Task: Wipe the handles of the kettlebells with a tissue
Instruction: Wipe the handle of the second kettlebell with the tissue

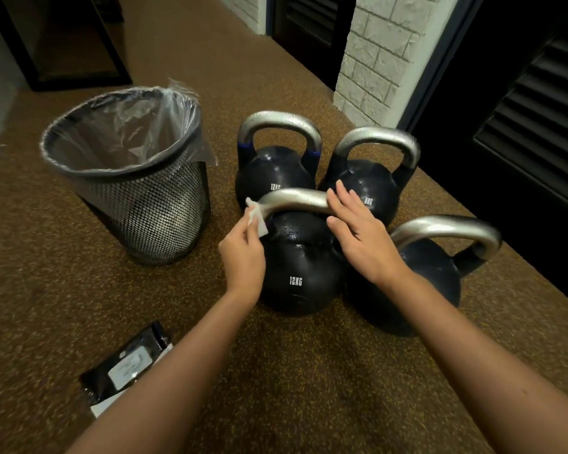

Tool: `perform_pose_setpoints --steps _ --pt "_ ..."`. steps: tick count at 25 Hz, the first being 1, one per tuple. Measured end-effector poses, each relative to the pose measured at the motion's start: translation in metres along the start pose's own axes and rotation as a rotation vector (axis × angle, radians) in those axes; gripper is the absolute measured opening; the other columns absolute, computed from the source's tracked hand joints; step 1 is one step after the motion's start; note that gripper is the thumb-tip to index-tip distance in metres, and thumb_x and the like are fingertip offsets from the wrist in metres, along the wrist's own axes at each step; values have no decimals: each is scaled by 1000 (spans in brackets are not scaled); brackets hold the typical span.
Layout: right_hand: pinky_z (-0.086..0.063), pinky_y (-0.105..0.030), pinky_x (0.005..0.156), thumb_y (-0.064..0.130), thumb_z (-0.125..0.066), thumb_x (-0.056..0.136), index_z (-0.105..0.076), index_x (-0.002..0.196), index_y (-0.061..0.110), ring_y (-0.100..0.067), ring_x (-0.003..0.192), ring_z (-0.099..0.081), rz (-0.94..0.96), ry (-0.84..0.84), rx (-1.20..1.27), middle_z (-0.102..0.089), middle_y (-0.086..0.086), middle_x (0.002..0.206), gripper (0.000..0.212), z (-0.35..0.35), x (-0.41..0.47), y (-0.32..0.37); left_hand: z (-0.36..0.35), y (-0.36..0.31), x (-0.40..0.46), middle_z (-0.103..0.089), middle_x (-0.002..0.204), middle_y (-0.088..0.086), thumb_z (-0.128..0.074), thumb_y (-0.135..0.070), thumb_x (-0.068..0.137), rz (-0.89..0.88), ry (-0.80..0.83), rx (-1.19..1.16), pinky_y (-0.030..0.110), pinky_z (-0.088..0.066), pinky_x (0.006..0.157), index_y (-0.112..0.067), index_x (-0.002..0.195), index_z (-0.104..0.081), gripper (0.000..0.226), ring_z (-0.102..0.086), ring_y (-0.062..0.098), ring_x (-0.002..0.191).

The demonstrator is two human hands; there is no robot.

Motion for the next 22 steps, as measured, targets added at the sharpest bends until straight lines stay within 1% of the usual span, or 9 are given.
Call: perform_pose_setpoints --steps 2,4,5,7,10,13,15,19,22 --pt "-1 -16 111 27 -41 98 -30 144 27 -8 145 -5 1 0 6 -15 12 155 47 0 0 0 -3 30 -11 -64 92 2 -43 -17 98 472 -97 -364 24 -48 79 -11 111 -62 24 -60 19 94" --pt "-1 -17 111 27 -41 98 -30 144 27 -8 145 -5 -5 -3 14 -15 12 155 47 0 0 0 -28 33 -25 -59 109 12 -42 -12 99 865 -110 -836 36 -47 93 -7 125 -51 28 -58 30 107" --pt "-1 -17 111 28 -41 98 -30 144 27 -8 145 -5 -9 -3 17 -15 12 156 47 0 0 0 -37 29 -24 -52 125 19 -40 -10 99 947 -118 -985 43 -43 101 -4 132 -43 34 -52 35 117" --pt "-2 -19 112 28 -41 98 -30 144 27 -8 145 -5 -12 -4 15 -15 12 156 47 0 0 0 -44 13 -16 -36 143 21 -33 -9 100 967 -94 -1135 44 -36 107 -3 139 -33 39 -42 37 129" --pt "-2 -19 112 28 -40 99 -30 144 28 -8 145 -5 -15 0 18 -15 12 156 47 0 -1 1 -48 -13 -20 -35 146 20 -28 -17 102 948 17 -1078 29 -38 102 3 141 -27 44 -37 29 134" --pt "-1 -17 110 29 -40 98 -29 145 28 -7 145 -4 -19 6 22 -14 13 156 47 0 -1 0 -47 -23 -25 -32 145 24 -37 -14 100 969 -92 -1163 40 -27 113 4 141 -25 46 -34 33 135" --pt "-1 -16 110 28 -40 98 -29 145 28 -6 145 -4 -20 4 20 -14 13 156 47 0 -1 0 -43 -18 -26 -36 141 28 -39 -10 99 988 -145 -1173 44 -28 112 4 139 -27 44 -39 36 131" --pt "-1 -17 110 27 -41 98 -30 145 27 -7 145 -3 -12 3 38 -14 12 156 48 0 -2 1 -45 1 -26 -27 147 28 -32 -10 100 1045 -170 -1295 44 -21 115 2 142 -21 45 -31 37 136" --pt "-1 -18 111 28 -40 99 -29 145 28 -8 145 -3 -17 9 27 -13 12 156 47 0 -1 1 -46 -7 -21 -31 145 26 -37 -11 100 1013 -175 -1242 45 -25 113 0 141 -26 44 -36 38 133"
Point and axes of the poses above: each hand's wrist, its own x-axis towards the middle knuckle, its own z-axis out of the back of the hand, y = z × x, the point moved 9 cm from there along x, towards the middle knuckle
